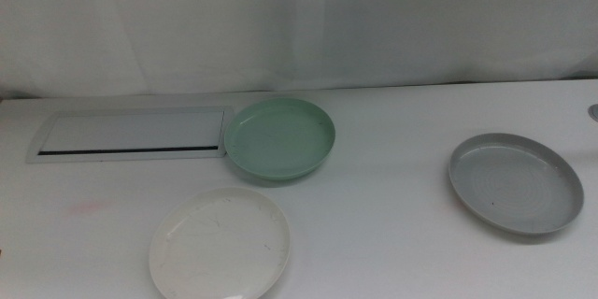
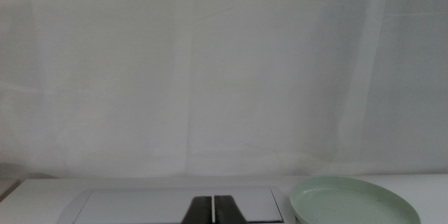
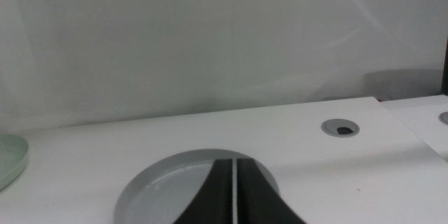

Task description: Stack the three bowls on top of each other.

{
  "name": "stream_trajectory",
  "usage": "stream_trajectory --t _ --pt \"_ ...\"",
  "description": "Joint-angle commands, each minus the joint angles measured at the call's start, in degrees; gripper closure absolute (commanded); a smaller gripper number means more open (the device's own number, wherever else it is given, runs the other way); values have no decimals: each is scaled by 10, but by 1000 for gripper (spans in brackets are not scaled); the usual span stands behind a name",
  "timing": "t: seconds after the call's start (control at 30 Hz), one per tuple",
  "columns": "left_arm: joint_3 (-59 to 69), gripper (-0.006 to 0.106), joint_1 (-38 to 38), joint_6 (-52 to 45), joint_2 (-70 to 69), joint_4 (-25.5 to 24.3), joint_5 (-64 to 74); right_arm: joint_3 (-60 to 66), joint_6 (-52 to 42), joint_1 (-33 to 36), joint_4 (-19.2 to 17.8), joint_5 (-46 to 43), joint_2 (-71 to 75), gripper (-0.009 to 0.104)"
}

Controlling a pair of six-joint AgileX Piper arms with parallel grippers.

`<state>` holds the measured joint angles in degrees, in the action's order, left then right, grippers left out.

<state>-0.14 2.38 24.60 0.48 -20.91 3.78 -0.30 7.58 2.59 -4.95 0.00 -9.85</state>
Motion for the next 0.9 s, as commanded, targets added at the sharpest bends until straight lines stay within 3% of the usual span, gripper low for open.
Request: stream_trajectory --t 0.0,0.13,0.2,0.23,0.27,0.33,0.37,0.67,0.87 --pt "23 103 -1 5 -23 4 -1 22 -1 2 -3 0 3 98" --pt "23 100 -1 5 -23 6 -6 22 -1 2 -3 -16 3 89" --pt "23 87 -1 13 -23 10 -7 22 -1 2 -3 -16 3 76" --pt "23 76 -1 27 -22 10 -11 22 -1 2 3 -19 3 64" --pt "23 48 -1 55 -21 10 -15 22 -1 2 23 -27 3 32" --pt "23 7 -1 68 -21 9 -16 22 -1 2 35 -33 3 1" --pt "23 8 -1 76 -21 10 -16 22 -1 2 37 -33 3 -8" --pt "-1 9 -1 121 -20 9 -33 22 0 2 43 -46 3 -8" --pt "-134 9 -1 146 42 20 133 22 0 2 49 -49 3 -8"
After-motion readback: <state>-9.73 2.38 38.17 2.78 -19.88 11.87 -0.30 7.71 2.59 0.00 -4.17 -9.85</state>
